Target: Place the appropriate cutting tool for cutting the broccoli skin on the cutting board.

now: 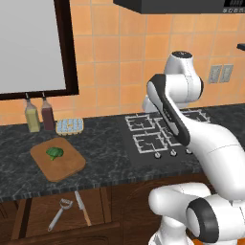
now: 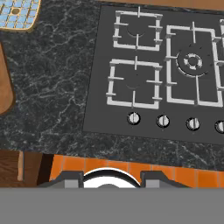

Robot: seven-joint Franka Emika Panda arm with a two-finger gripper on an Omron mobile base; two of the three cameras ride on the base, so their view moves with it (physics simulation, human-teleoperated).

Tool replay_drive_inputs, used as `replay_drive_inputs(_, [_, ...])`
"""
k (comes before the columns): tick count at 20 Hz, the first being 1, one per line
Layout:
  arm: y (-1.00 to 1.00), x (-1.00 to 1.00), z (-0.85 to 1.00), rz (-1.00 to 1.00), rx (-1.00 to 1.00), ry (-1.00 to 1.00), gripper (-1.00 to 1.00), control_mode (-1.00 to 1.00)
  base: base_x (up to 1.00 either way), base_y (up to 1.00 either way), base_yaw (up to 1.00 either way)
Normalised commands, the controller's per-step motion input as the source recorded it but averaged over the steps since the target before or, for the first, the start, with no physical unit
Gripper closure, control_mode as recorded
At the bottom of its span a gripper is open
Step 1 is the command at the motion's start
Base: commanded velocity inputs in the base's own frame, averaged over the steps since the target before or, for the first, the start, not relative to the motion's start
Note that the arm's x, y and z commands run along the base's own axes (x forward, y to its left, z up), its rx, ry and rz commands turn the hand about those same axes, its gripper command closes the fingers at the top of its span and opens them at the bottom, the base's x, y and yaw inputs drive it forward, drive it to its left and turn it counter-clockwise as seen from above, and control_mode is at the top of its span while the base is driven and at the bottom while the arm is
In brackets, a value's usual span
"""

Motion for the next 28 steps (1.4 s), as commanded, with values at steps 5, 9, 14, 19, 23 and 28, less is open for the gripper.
replay_drive_inputs(5, [0.14,-0.36,-0.18,0.00,0.00,-0.11,-1.00,-1.00,0.00,0.00,0.00])
replay_drive_inputs(9, [0.91,-0.60,-0.89,0.00,-0.01,-0.07,-1.00,-1.00,0.00,0.00,0.00])
replay_drive_inputs(14, [0.97,-0.54,-0.73,0.00,0.06,0.00,-1.00,-1.00,0.00,0.00,0.00])
replay_drive_inputs(19, [0.71,-0.40,-0.39,0.00,0.00,0.02,-1.00,-1.00,0.00,0.00,0.00])
replay_drive_inputs(23, [0.54,-0.35,-0.40,0.00,0.00,0.00,-1.00,-1.00,0.00,0.00,0.00])
replay_drive_inputs(28, [0.41,-0.30,-0.48,0.00,0.04,0.05,-1.00,-1.00,0.00,0.00,0.00])
